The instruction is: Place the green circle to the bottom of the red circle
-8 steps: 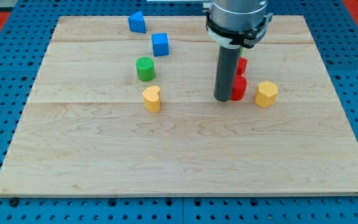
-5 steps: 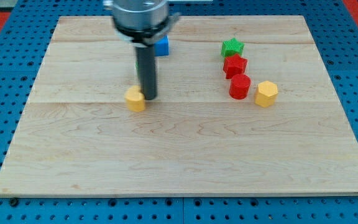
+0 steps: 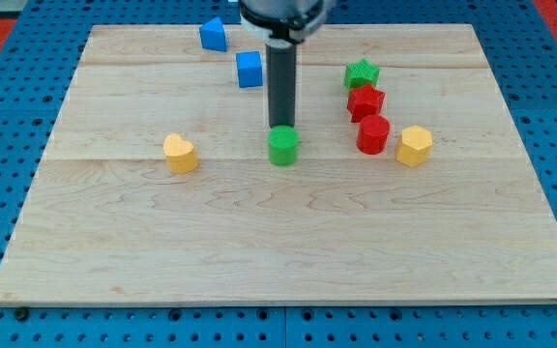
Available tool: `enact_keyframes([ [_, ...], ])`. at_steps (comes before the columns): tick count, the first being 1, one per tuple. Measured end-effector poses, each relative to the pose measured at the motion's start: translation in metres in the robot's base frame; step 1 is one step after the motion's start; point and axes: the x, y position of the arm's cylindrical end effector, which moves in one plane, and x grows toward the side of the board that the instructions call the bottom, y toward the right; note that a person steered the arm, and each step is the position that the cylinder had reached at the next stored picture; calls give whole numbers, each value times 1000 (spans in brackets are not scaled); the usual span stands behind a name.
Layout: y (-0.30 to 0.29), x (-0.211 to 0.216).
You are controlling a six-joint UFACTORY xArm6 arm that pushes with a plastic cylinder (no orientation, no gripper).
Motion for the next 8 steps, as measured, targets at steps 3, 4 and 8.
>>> enact_keyframes([
  [3,-44,17],
  [4,-32,42],
  [8,125,108],
])
